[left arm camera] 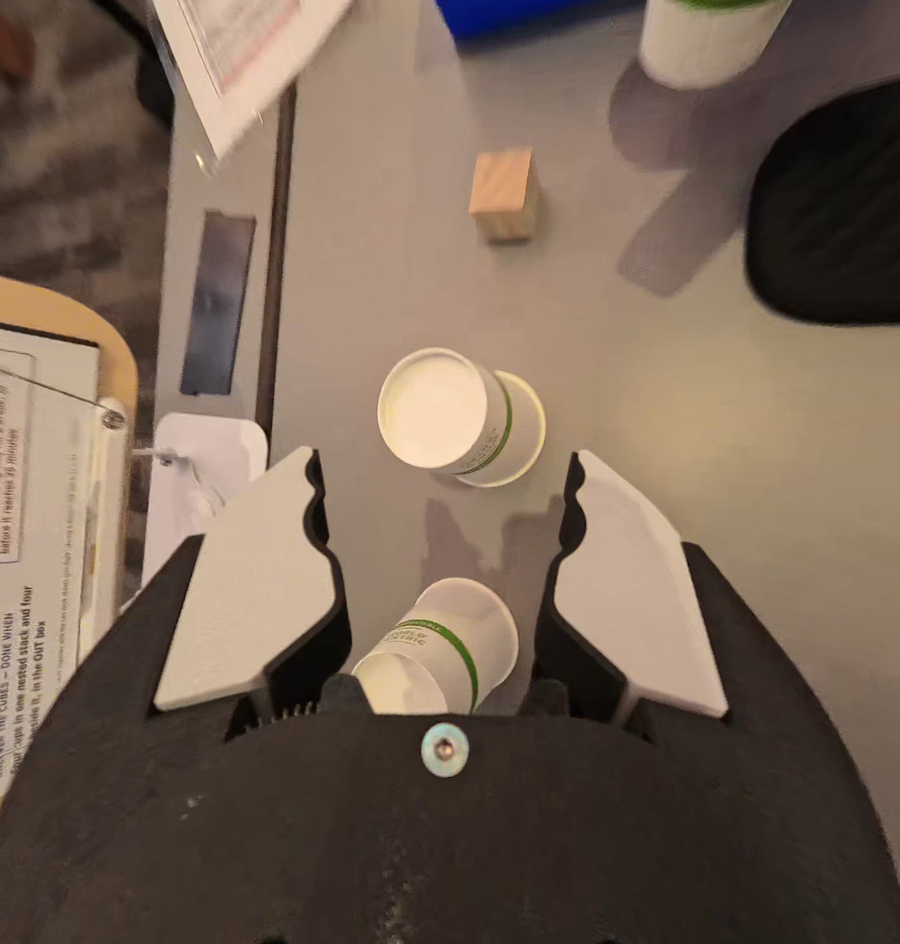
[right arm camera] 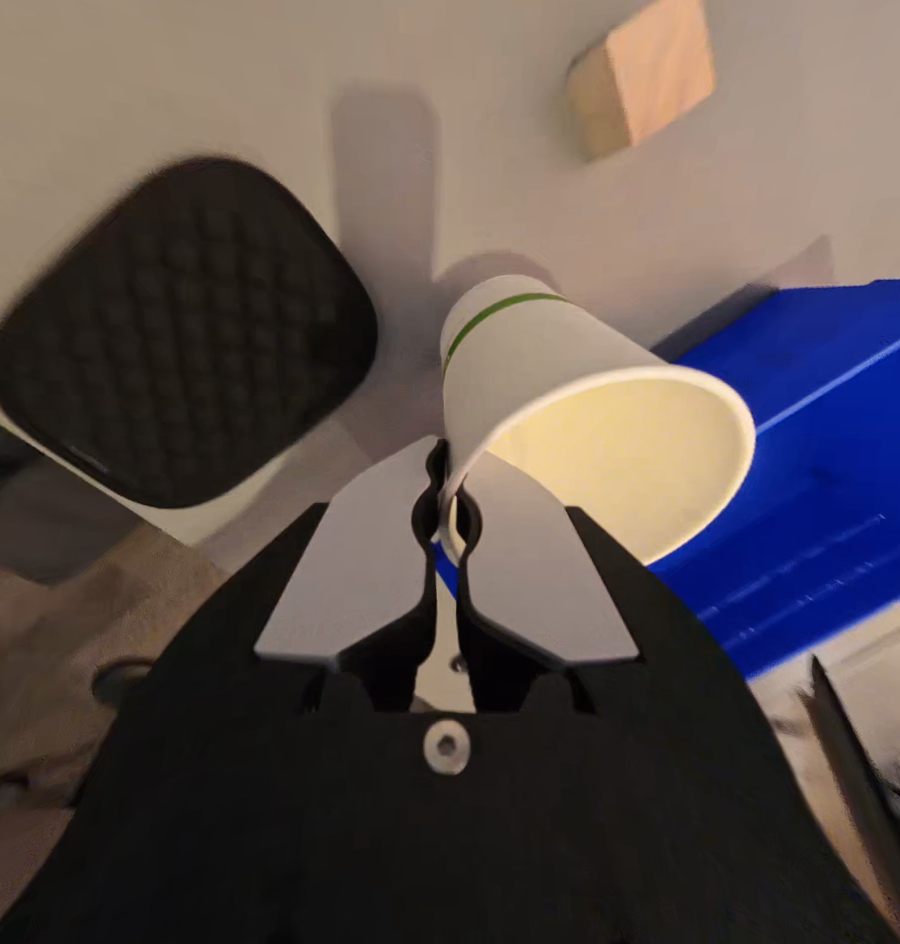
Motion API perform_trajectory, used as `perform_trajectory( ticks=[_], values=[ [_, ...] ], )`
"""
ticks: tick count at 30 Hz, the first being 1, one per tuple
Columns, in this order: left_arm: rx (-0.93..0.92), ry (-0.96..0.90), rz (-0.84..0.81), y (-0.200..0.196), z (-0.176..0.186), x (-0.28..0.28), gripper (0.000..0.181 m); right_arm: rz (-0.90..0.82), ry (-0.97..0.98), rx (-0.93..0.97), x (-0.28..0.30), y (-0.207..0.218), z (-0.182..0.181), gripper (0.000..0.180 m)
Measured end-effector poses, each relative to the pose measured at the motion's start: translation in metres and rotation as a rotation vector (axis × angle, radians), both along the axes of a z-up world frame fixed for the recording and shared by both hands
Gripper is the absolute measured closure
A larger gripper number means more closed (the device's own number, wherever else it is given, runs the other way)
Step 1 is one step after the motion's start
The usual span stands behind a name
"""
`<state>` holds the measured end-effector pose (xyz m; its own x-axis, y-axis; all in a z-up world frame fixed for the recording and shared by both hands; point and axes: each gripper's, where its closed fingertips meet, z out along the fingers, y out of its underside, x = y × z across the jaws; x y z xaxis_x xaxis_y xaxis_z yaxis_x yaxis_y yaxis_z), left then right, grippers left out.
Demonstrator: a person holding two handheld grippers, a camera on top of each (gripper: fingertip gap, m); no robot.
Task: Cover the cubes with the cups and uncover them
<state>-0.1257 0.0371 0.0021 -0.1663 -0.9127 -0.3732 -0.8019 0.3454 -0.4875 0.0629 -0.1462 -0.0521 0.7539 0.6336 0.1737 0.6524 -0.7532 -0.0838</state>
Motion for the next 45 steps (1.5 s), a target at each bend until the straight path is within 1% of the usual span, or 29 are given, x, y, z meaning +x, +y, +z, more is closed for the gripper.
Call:
perform_trajectory(
  ticks=[1, 4, 10, 17, 22, 25, 27, 28, 29, 32, 34, 36, 39, 42, 45],
  values=[
    [0.004, 0.035, 0.009, 0.006, -0.009, 0.003, 0.090, 0.008, -0.052, -0.039, 0.003, 0.002, -0.006, 0.179],
    [-0.004, 0.118, 0.024, 0.018, -0.028, 0.011, 0.089, 0.009, -0.087, -0.140, 0.006, 0.002, -0.023, 0.179],
    [-0.037, 0.277, -0.001, 0.020, -0.052, 0.023, 0.088, 0.015, -0.112, -0.213, 0.016, -0.002, -0.039, 0.179],
    [-0.064, 0.414, -0.007, 0.027, -0.080, 0.027, 0.091, 0.029, -0.114, -0.207, 0.020, -0.001, -0.041, 0.176],
    [-0.091, 0.425, -0.016, 0.027, -0.090, 0.031, 0.101, 0.036, -0.121, -0.183, 0.022, 0.001, -0.042, 0.171],
    [-0.113, 0.406, -0.015, 0.027, -0.089, 0.034, 0.101, 0.023, -0.112, -0.131, 0.024, 0.004, -0.036, 0.156],
    [-0.124, 0.390, -0.013, 0.026, -0.088, 0.035, 0.101, 0.020, -0.100, -0.071, 0.024, 0.006, -0.027, 0.149],
    [-0.133, 0.374, -0.013, 0.025, -0.085, 0.035, 0.101, 0.020, -0.096, -0.023, 0.024, 0.008, -0.020, 0.142],
    [-0.141, 0.353, -0.012, 0.025, -0.081, 0.036, 0.101, 0.018, -0.094, 0.039, 0.024, 0.011, -0.011, 0.135],
    [-0.157, 0.268, -0.008, 0.024, -0.059, 0.035, 0.101, -0.005, -0.054, 0.254, 0.017, 0.015, 0.024, 0.124],
    [-0.180, 0.183, -0.020, 0.017, -0.035, 0.033, 0.101, -0.039, 0.008, 0.455, 0.006, 0.020, 0.054, 0.124],
    [-0.203, 0.076, -0.038, 0.008, -0.006, 0.033, 0.101, -0.072, 0.164, 0.628, -0.019, 0.022, 0.079, 0.125],
    [-0.199, -0.120, -0.084, -0.013, 0.045, 0.035, 0.101, -0.068, 0.489, 0.803, -0.071, 0.023, 0.102, 0.124],
    [-0.213, -0.295, -0.166, -0.047, 0.092, 0.036, 0.101, -0.106, 0.790, 0.918, -0.103, 0.031, 0.117, 0.121],
    [-0.208, -0.410, -0.257, -0.084, 0.123, 0.034, 0.101, -0.125, 1.024, 0.984, -0.115, 0.038, 0.132, 0.123]
  ],
)
